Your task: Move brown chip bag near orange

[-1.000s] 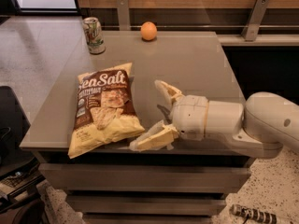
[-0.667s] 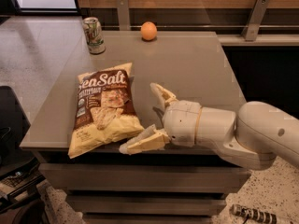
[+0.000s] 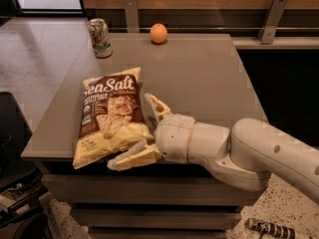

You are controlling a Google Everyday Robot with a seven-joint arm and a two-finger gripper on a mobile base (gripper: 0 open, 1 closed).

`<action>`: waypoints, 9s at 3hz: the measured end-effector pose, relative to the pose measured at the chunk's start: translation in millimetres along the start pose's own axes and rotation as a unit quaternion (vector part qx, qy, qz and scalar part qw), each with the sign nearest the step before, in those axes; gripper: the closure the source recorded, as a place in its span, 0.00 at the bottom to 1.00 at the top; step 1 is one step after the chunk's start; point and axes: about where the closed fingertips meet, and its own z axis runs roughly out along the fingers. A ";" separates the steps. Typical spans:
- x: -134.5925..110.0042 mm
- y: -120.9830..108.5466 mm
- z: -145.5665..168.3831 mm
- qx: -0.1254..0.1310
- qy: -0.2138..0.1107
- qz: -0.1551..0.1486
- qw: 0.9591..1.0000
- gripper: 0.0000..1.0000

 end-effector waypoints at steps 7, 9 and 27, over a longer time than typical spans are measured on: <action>-21.3 -27.6 -5.7 0.000 -0.009 -0.030 1.000 1.00; -55.2 -87.4 -30.3 0.024 -0.039 -0.070 0.997 1.00; -33.9 -425.7 -121.9 0.256 0.022 -0.224 0.940 0.35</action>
Offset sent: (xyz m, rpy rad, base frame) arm -0.0005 0.0019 0.0009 -0.0014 -0.0024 0.0022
